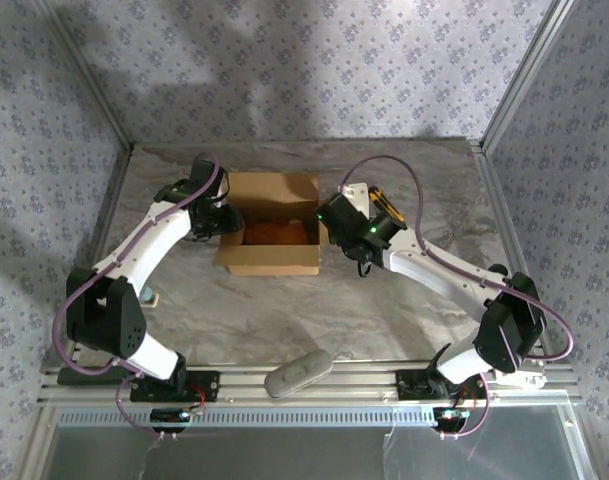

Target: Unpack the express box

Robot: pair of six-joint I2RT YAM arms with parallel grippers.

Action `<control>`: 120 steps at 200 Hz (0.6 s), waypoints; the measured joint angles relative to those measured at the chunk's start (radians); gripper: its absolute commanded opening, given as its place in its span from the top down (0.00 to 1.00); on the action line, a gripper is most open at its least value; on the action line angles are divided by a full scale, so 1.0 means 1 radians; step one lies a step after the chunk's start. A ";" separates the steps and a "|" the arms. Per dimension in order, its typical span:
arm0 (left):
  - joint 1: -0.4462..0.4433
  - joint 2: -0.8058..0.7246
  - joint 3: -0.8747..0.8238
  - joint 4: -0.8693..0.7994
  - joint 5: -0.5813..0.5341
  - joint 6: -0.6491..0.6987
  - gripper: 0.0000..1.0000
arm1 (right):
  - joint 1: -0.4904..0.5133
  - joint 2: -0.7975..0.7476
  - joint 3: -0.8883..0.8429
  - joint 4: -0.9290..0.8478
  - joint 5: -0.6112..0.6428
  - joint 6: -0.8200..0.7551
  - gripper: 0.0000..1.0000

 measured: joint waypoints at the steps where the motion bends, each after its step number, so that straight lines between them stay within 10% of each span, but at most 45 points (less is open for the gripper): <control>1: 0.000 0.000 0.000 0.000 0.000 0.000 0.40 | 0.000 0.000 -0.002 0.002 0.000 0.000 0.15; 120: -0.146 0.043 0.269 -0.182 -0.043 0.024 0.28 | 0.007 0.004 -0.099 0.100 -0.046 0.051 0.16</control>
